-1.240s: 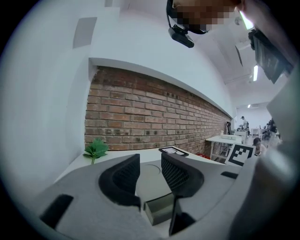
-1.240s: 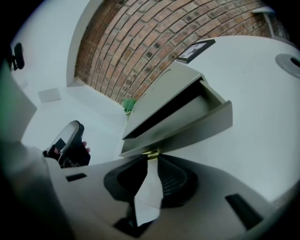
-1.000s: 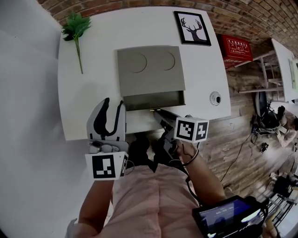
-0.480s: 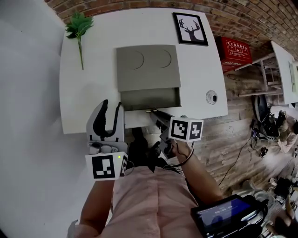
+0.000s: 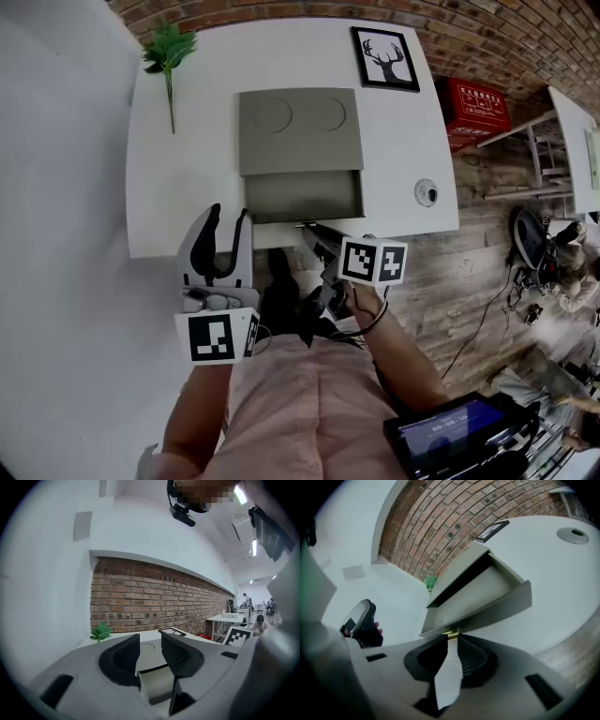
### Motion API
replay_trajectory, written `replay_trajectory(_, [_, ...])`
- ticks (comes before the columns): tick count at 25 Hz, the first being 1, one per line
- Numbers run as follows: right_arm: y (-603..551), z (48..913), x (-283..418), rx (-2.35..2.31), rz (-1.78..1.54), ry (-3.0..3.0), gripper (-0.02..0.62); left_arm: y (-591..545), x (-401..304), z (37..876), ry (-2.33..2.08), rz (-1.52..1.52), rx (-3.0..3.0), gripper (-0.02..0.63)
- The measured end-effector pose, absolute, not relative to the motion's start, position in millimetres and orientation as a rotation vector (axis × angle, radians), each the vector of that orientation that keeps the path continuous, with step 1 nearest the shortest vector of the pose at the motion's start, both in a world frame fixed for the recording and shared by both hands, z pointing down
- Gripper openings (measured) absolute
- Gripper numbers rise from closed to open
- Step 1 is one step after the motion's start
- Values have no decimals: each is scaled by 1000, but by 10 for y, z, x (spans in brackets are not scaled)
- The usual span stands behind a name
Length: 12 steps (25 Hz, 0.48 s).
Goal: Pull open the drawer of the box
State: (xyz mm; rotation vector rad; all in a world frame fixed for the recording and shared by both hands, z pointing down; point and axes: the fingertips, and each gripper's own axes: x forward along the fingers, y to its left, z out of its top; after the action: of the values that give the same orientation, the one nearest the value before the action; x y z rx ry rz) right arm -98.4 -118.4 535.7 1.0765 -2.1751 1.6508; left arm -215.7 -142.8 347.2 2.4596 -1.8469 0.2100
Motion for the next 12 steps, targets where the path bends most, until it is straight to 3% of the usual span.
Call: replay_trajectory(12, [-965, 5386, -960, 1076, 1650, -2167, 69, -1223, -2180, 3405, -1870, 210, 2463, 150])
